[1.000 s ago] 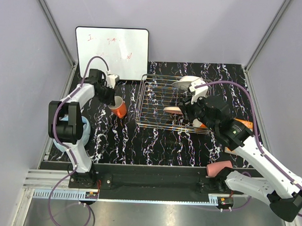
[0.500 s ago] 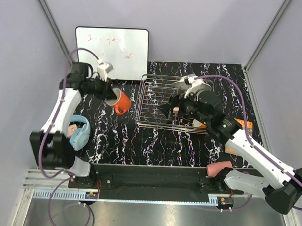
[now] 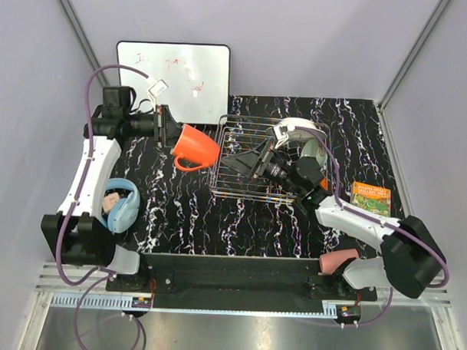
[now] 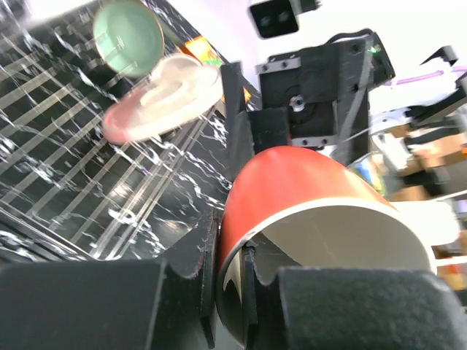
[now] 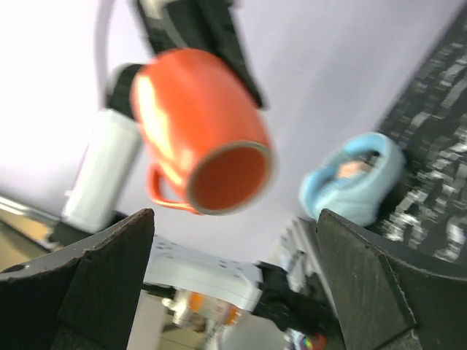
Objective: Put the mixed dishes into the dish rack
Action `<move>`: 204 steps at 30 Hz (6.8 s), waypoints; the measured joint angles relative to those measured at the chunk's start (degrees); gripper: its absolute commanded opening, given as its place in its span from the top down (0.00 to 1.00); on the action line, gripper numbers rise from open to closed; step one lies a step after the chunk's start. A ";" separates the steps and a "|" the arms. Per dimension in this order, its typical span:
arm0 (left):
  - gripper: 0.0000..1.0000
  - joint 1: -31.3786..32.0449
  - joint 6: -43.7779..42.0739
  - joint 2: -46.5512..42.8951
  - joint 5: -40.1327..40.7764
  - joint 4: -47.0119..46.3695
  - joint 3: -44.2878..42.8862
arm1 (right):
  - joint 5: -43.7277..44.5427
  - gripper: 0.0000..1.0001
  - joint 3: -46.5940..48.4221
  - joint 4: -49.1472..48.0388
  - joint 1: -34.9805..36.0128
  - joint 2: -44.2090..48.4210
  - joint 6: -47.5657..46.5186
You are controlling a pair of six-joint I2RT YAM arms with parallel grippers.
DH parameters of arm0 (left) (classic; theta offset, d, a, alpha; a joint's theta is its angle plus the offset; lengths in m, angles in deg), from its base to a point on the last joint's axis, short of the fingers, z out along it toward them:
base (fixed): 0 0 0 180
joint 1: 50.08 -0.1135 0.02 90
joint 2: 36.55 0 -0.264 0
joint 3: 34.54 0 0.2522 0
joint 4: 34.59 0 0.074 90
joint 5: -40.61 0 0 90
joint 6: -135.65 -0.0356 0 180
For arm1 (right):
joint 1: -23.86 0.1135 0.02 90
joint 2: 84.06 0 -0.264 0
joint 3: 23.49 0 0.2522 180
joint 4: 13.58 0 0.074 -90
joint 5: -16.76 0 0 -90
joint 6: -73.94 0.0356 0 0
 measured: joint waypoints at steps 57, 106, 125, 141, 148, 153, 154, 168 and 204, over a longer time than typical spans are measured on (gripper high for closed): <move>0.99 3.08 -1.03 3.98 -3.56 -0.92 2.19 | -4.87 0.55 11.13 -27.85 5.29 -23.21 14.88; 0.01 15.50 -13.09 1.73 49.88 -21.53 27.98 | 26.93 1.00 95.43 107.71 -1.60 -47.50 -49.94; 0.01 20.41 -11.04 5.46 55.84 -31.58 31.78 | 27.65 1.00 104.72 114.09 -4.87 -62.97 -52.17; 0.01 27.65 -15.21 0.68 59.12 -32.24 35.45 | 26.77 1.00 105.94 114.01 -5.99 -65.81 -52.78; 0.01 28.46 -16.52 -1.01 59.17 -28.74 35.47 | 26.14 1.00 105.11 113.87 -5.99 -66.47 -53.09; 0.01 28.46 -16.81 -2.73 59.06 -27.43 35.82 | 24.06 1.00 103.71 113.90 -5.99 -66.47 -53.68; 0.01 28.46 -17.00 -3.21 59.06 -27.08 35.85 | 23.67 1.00 103.41 113.90 -5.99 -66.49 -53.88; 0.01 28.00 -18.62 -9.05 60.41 -22.21 36.09 | 21.09 0.77 102.73 113.77 -5.99 -68.24 -54.77; 0.01 24.26 -18.45 -9.14 60.78 -22.12 34.71 | 33.55 0.00 94.86 111.75 -1.27 -58.90 -58.25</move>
